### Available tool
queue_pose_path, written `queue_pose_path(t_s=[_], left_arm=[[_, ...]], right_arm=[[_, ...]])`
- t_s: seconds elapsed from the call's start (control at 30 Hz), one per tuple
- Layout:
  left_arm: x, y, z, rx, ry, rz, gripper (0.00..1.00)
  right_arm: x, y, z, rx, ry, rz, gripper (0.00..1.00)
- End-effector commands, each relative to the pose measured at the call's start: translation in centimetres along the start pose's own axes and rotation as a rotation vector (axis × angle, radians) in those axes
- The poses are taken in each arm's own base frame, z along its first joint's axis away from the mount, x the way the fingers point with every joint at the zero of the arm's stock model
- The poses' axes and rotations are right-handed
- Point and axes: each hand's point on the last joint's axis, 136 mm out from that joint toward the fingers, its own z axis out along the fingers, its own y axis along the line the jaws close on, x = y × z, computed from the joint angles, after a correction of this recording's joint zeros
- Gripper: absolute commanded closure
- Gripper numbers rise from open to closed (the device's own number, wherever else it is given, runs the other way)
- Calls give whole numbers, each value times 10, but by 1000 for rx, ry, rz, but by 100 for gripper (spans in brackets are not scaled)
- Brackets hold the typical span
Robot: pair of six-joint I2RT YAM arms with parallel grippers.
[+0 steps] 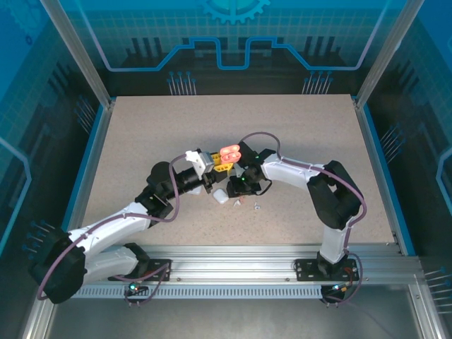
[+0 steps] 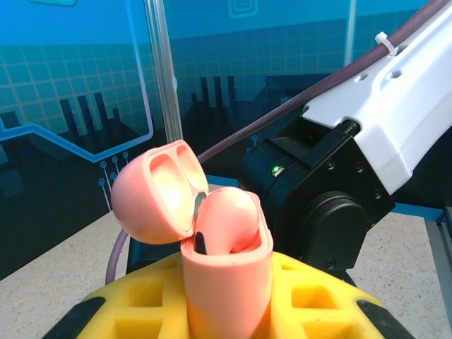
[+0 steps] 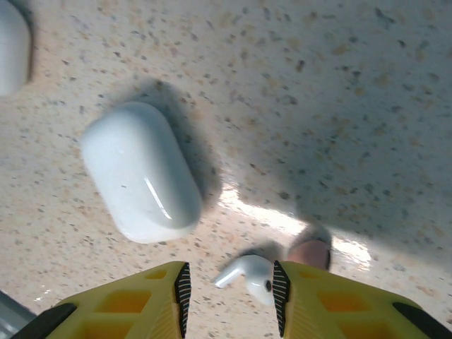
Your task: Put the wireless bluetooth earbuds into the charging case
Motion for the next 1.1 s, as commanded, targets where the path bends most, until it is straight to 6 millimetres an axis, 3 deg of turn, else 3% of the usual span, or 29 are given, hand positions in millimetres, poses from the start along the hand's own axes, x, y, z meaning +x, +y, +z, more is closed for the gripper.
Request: queue_pose_path(t_s=[0.0,0.13,0.27,0.43,0.63,1.07], left_arm=[[-13,2,-4,-14,-35,32,88],[-15,2,-6,-21,-36,42,88],[-21,6,-9,-49,-76,38,88],[-24,6,-9,-53,-80,39,88],[-24,7,-8,-51,-74,42,88],[-22,7,-7,-49,-64,43,88]], right_arm=[[-7,16,-1,-30,-12,-8,62],[-13,-4,-26,50,-68,-15,62],[-2,-31,-34,167,-30,-24,61],[14,-31,-16,152,30,-9,61],[17,-26,3,122,56,17,62],[18,-34,12,163,85,24,72]])
